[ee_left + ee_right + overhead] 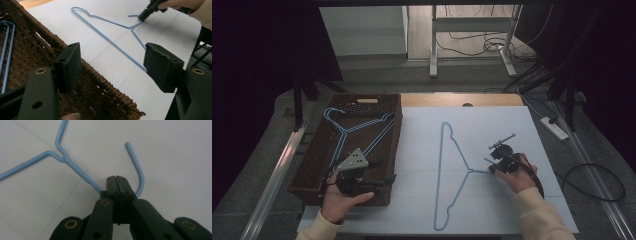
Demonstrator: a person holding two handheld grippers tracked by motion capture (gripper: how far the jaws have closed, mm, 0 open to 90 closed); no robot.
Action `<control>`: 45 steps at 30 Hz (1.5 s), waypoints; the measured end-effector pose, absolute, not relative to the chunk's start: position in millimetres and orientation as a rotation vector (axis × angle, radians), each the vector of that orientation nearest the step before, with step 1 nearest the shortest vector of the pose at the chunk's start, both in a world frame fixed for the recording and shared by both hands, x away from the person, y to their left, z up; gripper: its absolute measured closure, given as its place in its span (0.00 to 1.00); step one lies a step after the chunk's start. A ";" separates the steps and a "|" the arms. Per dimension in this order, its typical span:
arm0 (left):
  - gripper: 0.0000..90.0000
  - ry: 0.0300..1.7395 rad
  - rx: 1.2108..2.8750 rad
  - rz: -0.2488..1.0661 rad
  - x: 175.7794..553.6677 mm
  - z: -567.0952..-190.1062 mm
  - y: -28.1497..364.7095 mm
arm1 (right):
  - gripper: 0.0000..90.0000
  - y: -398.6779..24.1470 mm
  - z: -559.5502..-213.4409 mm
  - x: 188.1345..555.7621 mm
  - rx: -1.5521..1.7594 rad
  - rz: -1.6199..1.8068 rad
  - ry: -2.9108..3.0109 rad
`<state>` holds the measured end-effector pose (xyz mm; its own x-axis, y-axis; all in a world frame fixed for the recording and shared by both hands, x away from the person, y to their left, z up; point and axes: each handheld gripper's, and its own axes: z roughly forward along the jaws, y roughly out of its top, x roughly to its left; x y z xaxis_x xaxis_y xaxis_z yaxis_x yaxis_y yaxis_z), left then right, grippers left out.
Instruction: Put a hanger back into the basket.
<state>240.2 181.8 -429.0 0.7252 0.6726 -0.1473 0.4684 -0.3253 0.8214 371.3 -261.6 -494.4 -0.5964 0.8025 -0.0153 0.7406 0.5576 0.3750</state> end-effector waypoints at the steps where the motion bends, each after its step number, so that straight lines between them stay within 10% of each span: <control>1: 0.35 0.871 1.984 0.272 240.3 -428.9 181.6 | 1.00 -263.7 -494.7 366.7 1.317 0.515 2.605; 31: 0.35 0.864 1.985 0.279 240.8 -427.3 179.1 | 1.00 -252.7 -481.7 320.4 1.164 0.740 2.683; 45: 0.34 0.872 1.986 0.279 240.6 -429.6 178.5 | 0.57 -232.3 -480.4 331.8 0.893 0.614 2.816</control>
<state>240.6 178.5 -429.6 0.7237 0.6751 -0.1429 0.4671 -0.3268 0.8216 331.8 -232.3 -480.4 -0.8177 0.5756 0.0041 0.5252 0.7431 0.4148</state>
